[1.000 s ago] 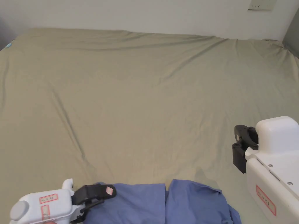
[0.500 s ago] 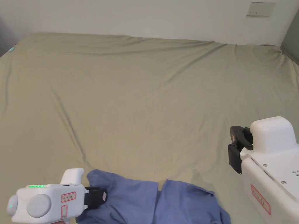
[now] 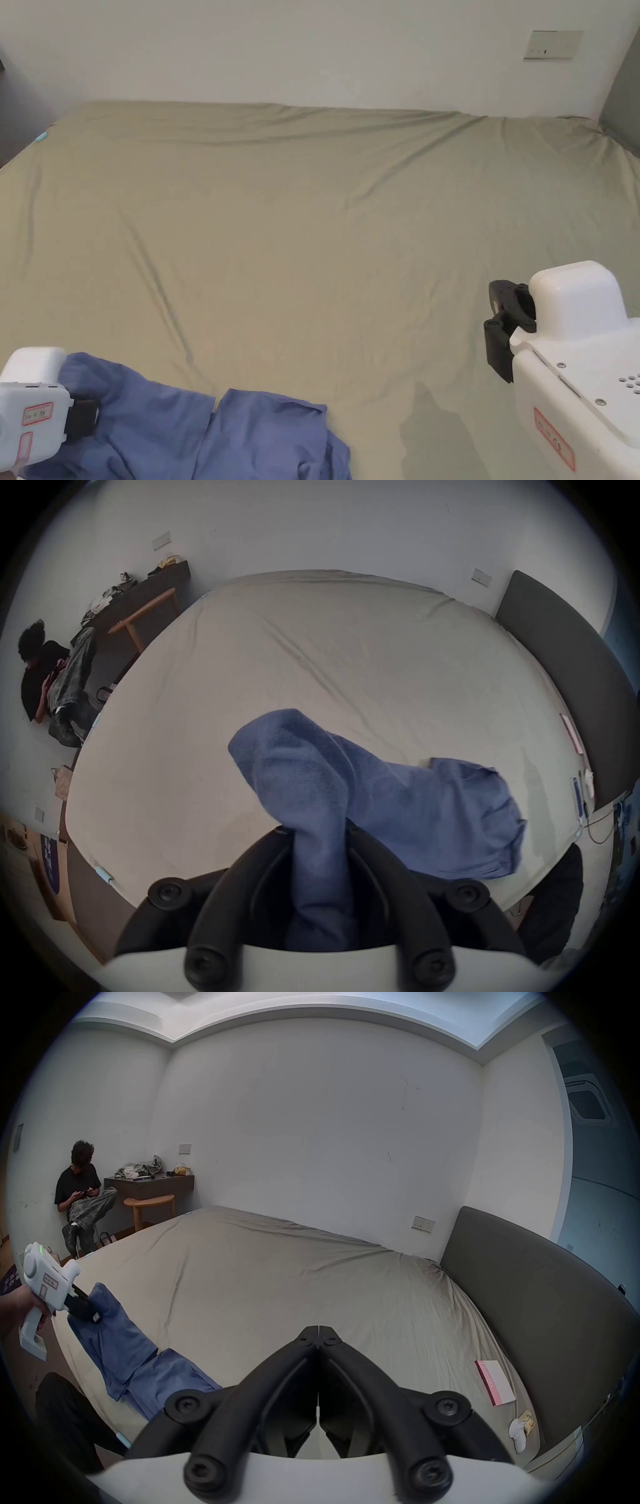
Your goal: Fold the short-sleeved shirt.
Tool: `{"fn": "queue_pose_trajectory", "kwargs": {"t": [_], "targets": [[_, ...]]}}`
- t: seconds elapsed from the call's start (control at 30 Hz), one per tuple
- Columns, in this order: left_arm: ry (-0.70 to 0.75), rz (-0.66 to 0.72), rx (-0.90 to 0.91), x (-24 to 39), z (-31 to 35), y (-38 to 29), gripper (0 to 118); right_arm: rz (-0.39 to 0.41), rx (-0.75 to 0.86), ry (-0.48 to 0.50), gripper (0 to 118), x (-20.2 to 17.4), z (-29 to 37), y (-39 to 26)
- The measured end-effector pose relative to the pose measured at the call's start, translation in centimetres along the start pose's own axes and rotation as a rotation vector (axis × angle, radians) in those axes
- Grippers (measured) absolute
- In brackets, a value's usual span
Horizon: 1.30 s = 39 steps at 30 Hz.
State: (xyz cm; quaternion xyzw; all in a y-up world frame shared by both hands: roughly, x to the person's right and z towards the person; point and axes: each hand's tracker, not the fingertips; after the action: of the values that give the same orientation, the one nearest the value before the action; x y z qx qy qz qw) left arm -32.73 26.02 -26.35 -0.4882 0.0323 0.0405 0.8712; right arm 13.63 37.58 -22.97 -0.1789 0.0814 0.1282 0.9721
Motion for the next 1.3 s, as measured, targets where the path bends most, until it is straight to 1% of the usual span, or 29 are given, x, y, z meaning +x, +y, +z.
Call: {"fn": "queue_pose_trajectory", "kwargs": {"t": [0.17, 0.23, 0.3, 0.37, 0.43, 0.57, 0.67, 0.7, 0.77, 0.8, 0.83, 0.87, 0.9, 0.93, 0.97, 1.0, 1.03, 1.07, 1.1, 1.17, 1.2, 1.23, 1.3], "targets": [[-0.12, -0.024, 0.023, 5.8, 1.8, 1.8, 16, -0.005, 0.007, 0.001, 1, 0.1, 0.2, 0.0], [-0.189, -0.04, 0.01, 8.1, 0.6, 2.2, 16, -0.009, 0.006, 0.001, 1, 0.3, 0.4, -0.2], [-0.229, -0.051, -0.001, 10.7, -0.7, 2.1, 16, -0.016, 0.001, 0.001, 1, 0.5, 0.4, -0.5], [-0.212, -0.068, -0.023, 13.2, -2.8, 1.6, 16, -0.02, -0.007, 0.001, 1, 0.7, 0.4, -0.8], [-0.194, -0.13, -0.035, 15.8, -4.8, 0.6, 16, -0.021, -0.014, -0.009, 1, 1.1, 0.4, -1.1], [-0.192, -0.151, -0.135, 19.9, -9.2, -1.8, 16, -0.033, -0.02, -0.022, 1, 2.1, 0.5, -1.5], [-0.154, -0.171, -0.137, 22.3, -11.0, -3.3, 16, -0.037, -0.025, -0.035, 1, 2.7, 0.4, -1.8], [-0.136, -0.177, -0.13, 22.9, -11.3, -3.6, 18, -0.041, -0.028, -0.038, 1, 2.9, 0.3, -1.9], [-0.11, -0.181, -0.115, 23.6, -11.2, -3.7, 25, -0.048, -0.035, -0.043, 1, 3.2, 0.1, -2.2], [-0.142, -0.162, -0.107, 23.5, -11.0, -3.5, 25, -0.052, -0.038, -0.046, 1, 3.3, -0.1, -2.3], [-0.253, -0.109, -0.117, 23.3, -10.9, -3.3, 51, -0.056, -0.042, -0.046, 1, 3.4, -0.3, -2.5], [-0.369, -0.058, -0.148, 23.2, -10.7, -3.1, 83, -0.06, -0.045, -0.045, 1, 3.4, -0.3, -2.5], [-0.489, -0.008, -0.173, 22.9, -10.6, -3.1, 112, -0.064, -0.048, -0.044, 1, 3.4, -0.4, -2.6], [-0.564, 0.029, -0.157, 22.5, -9.9, -3.2, 117, -0.065, -0.05, -0.042, 1, 3.3, -0.5, -2.6], [-0.524, 0.039, -0.127, 22.3, -9.6, -2.9, 117, -0.064, -0.051, -0.04, 1, 3.3, -0.4, -2.6], [-0.526, 0.039, -0.089, 21.8, -8.9, -2.5, 117, -0.062, -0.051, -0.04, 1, 3.3, -0.4, -2.5], [-0.528, 0.034, -0.05, 21.2, -8.2, -2.3, 116, -0.059, -0.048, -0.04, 1, 3.2, -0.3, -2.5], [-0.508, 0.024, -0.012, 20.6, -7.6, -2.3, 111, -0.06, -0.045, -0.039, 1, 3.2, -0.3, -2.4], [-0.478, 0.014, 0.03, 20.1, -7.1, -2.2, 101, -0.064, -0.041, -0.035, 1, 3.2, -0.2, -2.3], [-0.402, -0.025, 0.091, 19.2, -6.0, -2.0, 36, -0.069, -0.037, -0.033, 1, 3.1, -0.1, -2.2], [-0.342, -0.046, 0.12, 19.0, -5.9, -2.2, 9, -0.067, -0.035, -0.035, 1, 3.0, 0.0, -2.1], [-0.287, -0.075, 0.156, 18.9, -5.9, -2.6, 0, -0.064, -0.035, -0.036, 1, 3.0, 0.0, -2.1], [-0.233, -0.138, 0.185, 18.9, -6.0, -3.1, 0, -0.062, -0.034, -0.034, 1, 2.9, 0.1, -2.0]]}}
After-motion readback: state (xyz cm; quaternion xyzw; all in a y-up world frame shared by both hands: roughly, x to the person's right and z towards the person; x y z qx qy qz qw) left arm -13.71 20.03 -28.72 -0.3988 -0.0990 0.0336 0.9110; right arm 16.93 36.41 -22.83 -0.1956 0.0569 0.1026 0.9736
